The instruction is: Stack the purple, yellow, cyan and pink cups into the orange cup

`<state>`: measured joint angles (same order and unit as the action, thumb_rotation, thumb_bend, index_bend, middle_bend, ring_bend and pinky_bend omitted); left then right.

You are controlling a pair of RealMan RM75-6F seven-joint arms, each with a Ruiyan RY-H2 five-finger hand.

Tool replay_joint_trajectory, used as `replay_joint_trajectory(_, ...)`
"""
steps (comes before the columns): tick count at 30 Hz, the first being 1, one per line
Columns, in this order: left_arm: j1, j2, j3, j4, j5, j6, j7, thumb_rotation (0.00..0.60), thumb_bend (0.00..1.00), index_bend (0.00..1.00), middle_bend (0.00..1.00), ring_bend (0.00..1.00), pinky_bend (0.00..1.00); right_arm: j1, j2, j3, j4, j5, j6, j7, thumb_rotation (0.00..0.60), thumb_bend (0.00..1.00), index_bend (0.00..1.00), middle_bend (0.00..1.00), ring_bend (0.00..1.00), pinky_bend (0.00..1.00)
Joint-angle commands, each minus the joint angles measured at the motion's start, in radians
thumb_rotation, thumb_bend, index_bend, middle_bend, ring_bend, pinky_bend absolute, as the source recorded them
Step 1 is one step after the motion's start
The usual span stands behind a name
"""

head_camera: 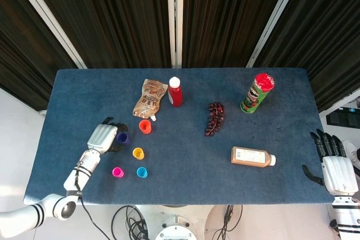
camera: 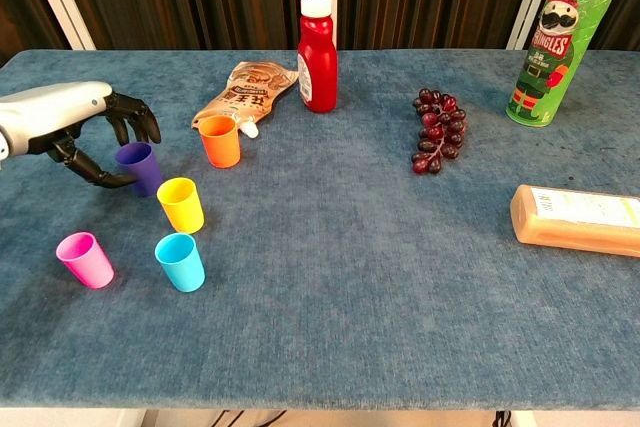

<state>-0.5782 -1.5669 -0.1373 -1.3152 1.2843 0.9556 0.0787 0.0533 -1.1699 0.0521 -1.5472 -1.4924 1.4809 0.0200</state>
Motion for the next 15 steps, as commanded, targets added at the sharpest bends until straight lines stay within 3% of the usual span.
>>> replay_joint_trajectory(1, -0.003, -0.008, 0.003, 0.011, 0.002, 0.003, -0.005, 0.6, 0.29, 0.39, 0.41, 0.4, 0.15, 0.0, -0.004, 0.0, 0.005, 0.005, -0.005, 0.003, 0.6, 0.21, 0.0, 0.0, 0.0, 0.0)
replay_joint_trajectory(15, -0.015, -0.015, -0.003, 0.006, 0.003, 0.025, 0.008, 0.6, 0.31, 0.47, 0.49, 0.49, 0.16, -0.001, -0.004, 0.002, 0.014, 0.014, -0.012, 0.015, 0.6, 0.21, 0.0, 0.0, 0.0, 0.0)
